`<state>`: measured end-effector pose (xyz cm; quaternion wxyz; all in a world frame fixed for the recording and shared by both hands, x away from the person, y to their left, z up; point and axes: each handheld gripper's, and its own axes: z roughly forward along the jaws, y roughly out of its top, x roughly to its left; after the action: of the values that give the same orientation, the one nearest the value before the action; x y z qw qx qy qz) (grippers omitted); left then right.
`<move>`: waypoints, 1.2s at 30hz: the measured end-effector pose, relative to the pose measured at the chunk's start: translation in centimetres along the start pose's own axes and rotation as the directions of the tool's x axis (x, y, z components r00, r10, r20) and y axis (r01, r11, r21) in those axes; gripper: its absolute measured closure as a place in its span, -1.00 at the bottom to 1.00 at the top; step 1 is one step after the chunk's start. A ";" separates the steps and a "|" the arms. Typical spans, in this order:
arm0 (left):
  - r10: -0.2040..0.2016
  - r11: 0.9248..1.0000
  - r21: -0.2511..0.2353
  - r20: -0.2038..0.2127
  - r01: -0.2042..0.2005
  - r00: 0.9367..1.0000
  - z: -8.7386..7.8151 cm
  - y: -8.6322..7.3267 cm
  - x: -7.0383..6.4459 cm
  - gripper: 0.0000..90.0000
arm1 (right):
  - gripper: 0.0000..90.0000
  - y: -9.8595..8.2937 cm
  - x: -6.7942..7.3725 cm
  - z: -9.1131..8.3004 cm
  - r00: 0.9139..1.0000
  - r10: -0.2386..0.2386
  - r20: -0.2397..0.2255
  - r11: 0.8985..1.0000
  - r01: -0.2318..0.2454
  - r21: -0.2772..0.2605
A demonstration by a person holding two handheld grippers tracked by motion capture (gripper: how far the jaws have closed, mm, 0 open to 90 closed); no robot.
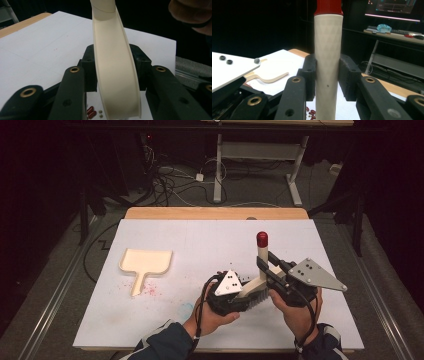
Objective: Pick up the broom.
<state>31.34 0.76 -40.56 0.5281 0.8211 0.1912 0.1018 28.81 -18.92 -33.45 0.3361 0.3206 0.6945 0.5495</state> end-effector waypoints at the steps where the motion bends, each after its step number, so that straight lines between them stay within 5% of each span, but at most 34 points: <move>1: 0.000 1.000 0.000 0.000 0.000 1.000 0.0 0.0 0.0 0.41 | 0.55 0.0 0.0 0.0 1.000 0.000 0.000 1.000 0.000 0.000; 5: 0.043 0.998 0.038 -0.006 -0.043 0.999 -0.9 0.0 0.7 0.43 | 0.54 0.0 -0.2 -0.2 0.999 0.019 -0.036 1.000 -0.019 0.002; 6: 0.060 0.997 0.051 0.005 -0.061 0.998 -1.6 -0.1 1.3 0.45 | 0.52 0.0 -0.6 -0.4 0.996 0.014 -0.090 1.000 -0.013 0.014; 7: 0.060 0.997 0.051 0.005 -0.061 0.998 -1.6 -0.1 1.3 0.46 | 0.52 0.0 -0.6 -0.4 0.996 0.014 -0.090 1.000 -0.013 0.014; 9: 0.081 0.994 0.070 0.009 -0.082 0.997 -2.4 -0.4 1.7 0.47 | 0.33 0.1 -1.4 -0.7 0.980 -0.033 -0.197 0.999 0.038 0.024; 10: 0.089 0.993 0.078 0.013 -0.090 0.996 -2.8 -0.5 1.9 0.47 | 0.33 0.1 -1.4 -0.7 0.980 -0.033 -0.197 0.999 0.038 0.024; 11: 0.106 0.990 0.086 0.046 -0.110 0.993 -3.6 -0.8 2.3 0.47 | 0.18 0.1 -1.7 -0.8 0.959 -0.069 -0.274 0.994 0.088 0.059; 12: 0.106 0.990 0.086 0.046 -0.110 0.993 -3.6 -0.8 2.3 0.47 | 0.18 0.1 -1.7 -0.8 0.959 -0.069 -0.274 0.994 0.088 0.059; 13: 0.122 0.988 0.089 0.060 -0.127 0.991 -4.1 -0.9 2.3 0.47 | 0.10 -0.1 -2.0 -1.0 0.934 -0.134 -0.332 0.980 0.174 0.093; 14: 0.132 0.986 0.092 0.071 -0.138 0.989 -4.6 -1.0 2.3 0.47 | 0.10 -0.1 -2.0 -1.0 0.934 -0.134 -0.332 0.980 0.174 0.093; 15: 0.139 0.985 0.094 0.082 -0.146 0.987 -5.1 -1.2 2.1 0.47 | 0.00 -0.7 -2.3 -1.1 0.907 -0.152 -0.393 0.970 0.212 0.114; 17: 0.155 0.981 0.100 0.099 -0.165 0.983 -6.0 -1.5 1.9 0.47 | -0.10 -1.5 -2.4 -0.8 0.872 -0.152 -0.465 0.955 0.251 0.159; 18: 0.159 0.980 0.100 0.120 -0.172 0.980 -6.3 -1.7 1.8 0.47 | -0.10 -1.5 -2.4 -0.8 0.872 -0.152 -0.465 0.955 0.251 0.159; 19: 0.162 0.979 0.099 0.139 -0.177 0.977 -6.7 -2.0 1.7 0.47 | -0.12 -2.0 -2.3 -0.6 0.862 -0.156 -0.482 0.947 0.270 0.176; 20: 0.165 0.978 0.103 0.156 -0.182 0.974 -6.9 -2.2 1.6 0.47 | -0.16 -2.8 -1.9 0.0 0.840 -0.170 -0.515 0.926 0.315 0.207; 22: 0.176 0.974 0.110 0.186 -0.198 0.967 -7.2 -2.7 1.3 0.47 | -0.20 -3.4 -1.3 0.7 0.818 -0.180 -0.546 0.911 0.348 0.221; 25: 0.189 0.966 0.127 0.236 -0.223 0.953 -7.3 -3.2 1.1 0.47 | -0.18 -4.3 -0.2 1.7 0.761 -0.174 -0.625 0.885 0.399 0.239; 28: 0.186 0.967 0.122 0.263 -0.224 0.947 -7.2 -3.3 1.1 0.47 | 0.01 -5.2 0.7 2.6 0.704 -0.160 -0.692 0.863 0.440 0.249; 30: 0.191 0.966 0.119 0.275 -0.230 0.942 -7.0 -3.4 1.1 0.47 | 0.20 -5.7 1.1 3.1 0.669 -0.126 -0.732 0.858 0.444 0.258; 31: 0.182 0.968 0.114 0.296 -0.223 0.938 -6.9 -3.5 1.1 0.46 | 0.26 -6.0 1.3 3.3 0.658 -0.110 -0.745 0.859 0.440 0.261; 32: 0.182 0.968 0.114 0.296 -0.223 0.938 -6.9 -3.5 1.1 0.44 | 0.37 -6.2 1.4 3.6 0.636 -0.118 -0.763 0.859 0.451 0.243; 33: 0.170 0.970 0.117 0.292 -0.212 0.941 -6.8 -3.6 1.3 0.39 | 0.45 -6.3 1.4 3.6 0.624 -0.112 -0.773 0.858 0.453 0.241; 34: 0.157 0.974 0.115 0.278 -0.196 0.948 -6.7 -3.7 1.4 0.27 | 0.50 -6.4 1.5 3.5 0.636 -0.100 -0.765 0.856 0.446 0.260; 35: 0.138 0.978 0.124 0.224 -0.169 0.965 -6.5 -3.8 1.7 0.15 | 0.50 -6.4 1.5 3.6 0.643 -0.101 -0.759 0.855 0.446 0.264; 36: 0.138 0.978 0.124 0.224 -0.169 0.965 -6.5 -3.8 1.7 0.14 | 0.51 -6.4 1.4 3.6 0.657 -0.112 -0.746 0.854 0.448 0.266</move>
<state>29.71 8.34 -41.34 0.4763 0.8751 0.0756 0.0394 30.41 -17.02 -40.51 0.0478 0.0364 0.9134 0.4025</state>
